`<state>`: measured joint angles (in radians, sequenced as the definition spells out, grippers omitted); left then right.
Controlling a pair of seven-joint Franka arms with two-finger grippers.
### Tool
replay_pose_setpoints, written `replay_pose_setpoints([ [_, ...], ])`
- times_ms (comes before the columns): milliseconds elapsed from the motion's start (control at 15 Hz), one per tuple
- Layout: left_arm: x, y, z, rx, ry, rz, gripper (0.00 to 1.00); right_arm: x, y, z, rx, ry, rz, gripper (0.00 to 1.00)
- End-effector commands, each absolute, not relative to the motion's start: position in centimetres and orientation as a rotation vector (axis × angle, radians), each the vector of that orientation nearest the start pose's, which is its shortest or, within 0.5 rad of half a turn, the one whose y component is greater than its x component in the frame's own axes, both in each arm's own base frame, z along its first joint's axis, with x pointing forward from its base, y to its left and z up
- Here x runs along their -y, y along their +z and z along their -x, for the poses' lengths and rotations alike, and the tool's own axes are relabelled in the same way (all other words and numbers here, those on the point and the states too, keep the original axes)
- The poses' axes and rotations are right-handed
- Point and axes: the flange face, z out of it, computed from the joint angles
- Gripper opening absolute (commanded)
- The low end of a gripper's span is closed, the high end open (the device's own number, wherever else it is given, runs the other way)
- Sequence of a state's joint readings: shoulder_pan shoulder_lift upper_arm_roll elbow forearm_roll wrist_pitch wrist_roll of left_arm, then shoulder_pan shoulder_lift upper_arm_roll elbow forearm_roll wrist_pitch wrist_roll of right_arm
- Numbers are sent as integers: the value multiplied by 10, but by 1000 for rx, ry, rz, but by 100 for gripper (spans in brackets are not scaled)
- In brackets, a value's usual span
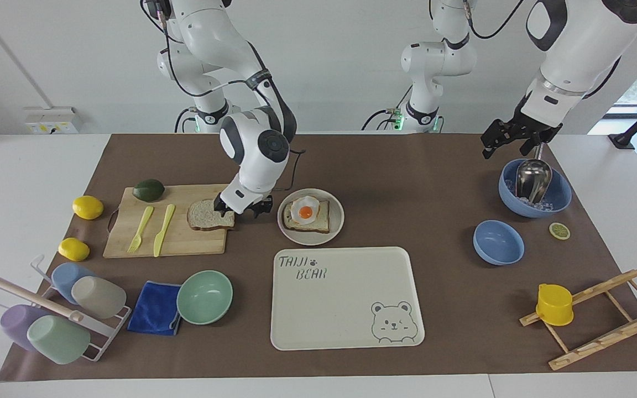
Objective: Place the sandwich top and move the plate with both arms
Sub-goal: 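Reach the right gripper to the bread slice on the cutting board and grasp it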
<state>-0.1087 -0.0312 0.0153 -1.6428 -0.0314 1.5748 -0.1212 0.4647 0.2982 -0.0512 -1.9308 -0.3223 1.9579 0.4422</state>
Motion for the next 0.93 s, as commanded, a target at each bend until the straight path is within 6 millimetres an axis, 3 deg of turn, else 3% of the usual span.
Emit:
replay_pose_setpoints([
  [0,50,613,-539,37,40,3164,100,-205,308,-535,221,193,3519,100],
  [267,50,613,-539,37,42,3162,100,-177,298,-536,166,242,3532,95],
  [533,50,613,-538,37,45,3162,100,-174,294,-533,169,247,3531,76],
  [867,50,613,-538,37,42,3162,100,-176,294,-533,136,229,3532,75],
])
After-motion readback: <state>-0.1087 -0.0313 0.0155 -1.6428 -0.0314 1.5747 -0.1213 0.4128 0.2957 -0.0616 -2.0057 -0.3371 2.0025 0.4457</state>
